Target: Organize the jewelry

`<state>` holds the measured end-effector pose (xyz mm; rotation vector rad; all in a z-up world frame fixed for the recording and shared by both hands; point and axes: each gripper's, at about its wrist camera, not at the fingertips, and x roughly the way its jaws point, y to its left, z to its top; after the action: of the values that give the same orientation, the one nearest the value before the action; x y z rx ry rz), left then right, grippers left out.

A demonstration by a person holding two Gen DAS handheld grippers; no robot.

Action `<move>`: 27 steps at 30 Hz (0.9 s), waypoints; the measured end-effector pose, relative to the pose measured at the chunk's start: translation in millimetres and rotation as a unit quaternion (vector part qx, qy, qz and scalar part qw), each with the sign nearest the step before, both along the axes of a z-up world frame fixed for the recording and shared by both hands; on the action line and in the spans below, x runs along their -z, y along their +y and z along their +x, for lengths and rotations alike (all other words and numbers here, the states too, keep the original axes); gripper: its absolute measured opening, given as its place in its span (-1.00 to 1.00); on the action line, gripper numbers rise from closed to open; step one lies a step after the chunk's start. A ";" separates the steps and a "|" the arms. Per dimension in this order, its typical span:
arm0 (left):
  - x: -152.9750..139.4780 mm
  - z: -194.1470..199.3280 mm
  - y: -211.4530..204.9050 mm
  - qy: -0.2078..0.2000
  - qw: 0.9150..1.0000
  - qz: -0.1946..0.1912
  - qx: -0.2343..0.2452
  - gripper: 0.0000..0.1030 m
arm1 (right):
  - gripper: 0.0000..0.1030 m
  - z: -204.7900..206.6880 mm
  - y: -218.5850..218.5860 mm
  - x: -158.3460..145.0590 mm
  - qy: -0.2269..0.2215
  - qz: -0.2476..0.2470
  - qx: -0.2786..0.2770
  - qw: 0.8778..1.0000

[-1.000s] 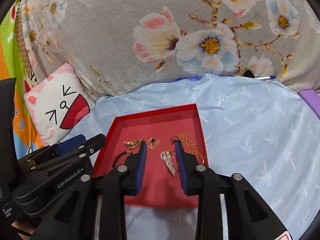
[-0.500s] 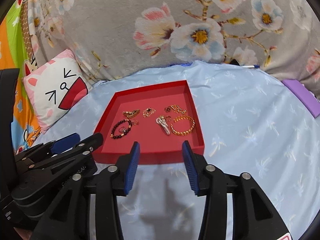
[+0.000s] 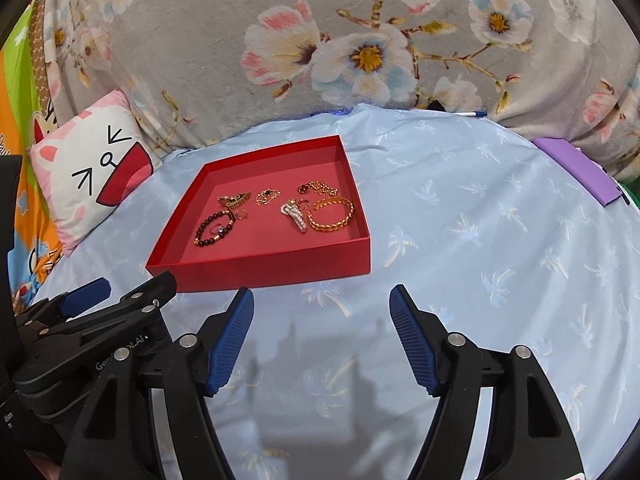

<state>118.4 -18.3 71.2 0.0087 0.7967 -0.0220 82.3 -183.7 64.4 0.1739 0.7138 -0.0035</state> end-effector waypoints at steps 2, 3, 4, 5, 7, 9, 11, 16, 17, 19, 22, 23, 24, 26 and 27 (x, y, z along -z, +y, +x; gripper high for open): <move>2.4 -3.6 1.2 -0.001 1.000 0.001 -0.002 0.60 | 0.39 -1.7 0.4 1.5 0.000 -0.004 0.002 1.000; 3.4 -5.4 1.7 -0.002 1.000 0.003 -0.005 0.62 | 0.39 -2.8 0.9 2.4 0.001 -0.007 0.003 1.000; 4.4 -6.6 2.3 -0.003 1.000 0.006 -0.007 0.65 | 0.39 -4.2 1.6 3.3 0.001 -0.010 0.003 1.000; 5.0 -7.6 2.5 -0.004 1.000 0.008 -0.009 0.70 | 0.40 -5.1 1.8 4.0 0.002 -0.010 0.004 1.000; 6.1 -10.1 4.6 -0.007 1.000 0.010 -0.014 0.76 | 0.40 -5.4 1.8 5.5 0.005 -0.007 0.004 1.000; 6.8 -11.5 6.3 -0.009 1.000 0.011 -0.015 0.77 | 0.40 -6.0 2.6 7.0 0.007 -0.005 0.004 1.000; 7.9 -12.3 7.7 -0.008 1.000 0.013 -0.017 0.77 | 0.40 -6.4 4.5 8.0 0.008 -0.006 0.004 1.000; 11.1 -12.5 14.9 -0.004 1.000 0.007 -0.023 0.80 | 0.48 -6.1 7.6 10.0 0.010 -0.007 0.005 1.000; 11.9 -12.4 15.9 -0.003 1.000 0.006 -0.024 0.81 | 0.49 -5.6 8.3 10.6 0.011 -0.008 0.006 1.000; 13.2 -11.5 17.7 -0.002 1.000 0.006 -0.026 0.81 | 0.50 -4.5 9.8 12.1 0.013 -0.008 0.005 1.000; 15.3 -10.4 19.8 -0.001 1.000 0.008 -0.028 0.81 | 0.50 -2.6 12.8 14.2 0.016 -0.011 0.006 1.000; 16.0 -9.9 20.5 0.000 1.000 0.007 -0.029 0.81 | 0.50 -2.5 13.6 14.7 0.016 -0.011 0.006 1.000; 16.4 -9.6 20.8 0.001 1.000 0.006 -0.029 0.81 | 0.50 -2.4 14.2 14.9 0.016 -0.012 0.006 1.000; 16.8 -8.7 21.2 0.001 0.999 0.008 -0.031 0.81 | 0.50 -1.7 14.2 15.2 0.017 -0.010 0.006 1.000; 17.0 -8.4 21.4 0.000 0.999 0.008 -0.032 0.81 | 0.50 -1.1 14.7 15.5 0.017 -0.009 0.006 1.000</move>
<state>110.0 3.1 54.2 -0.0020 0.7975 0.0437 81.2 -169.0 48.9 0.1607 0.7467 -0.0248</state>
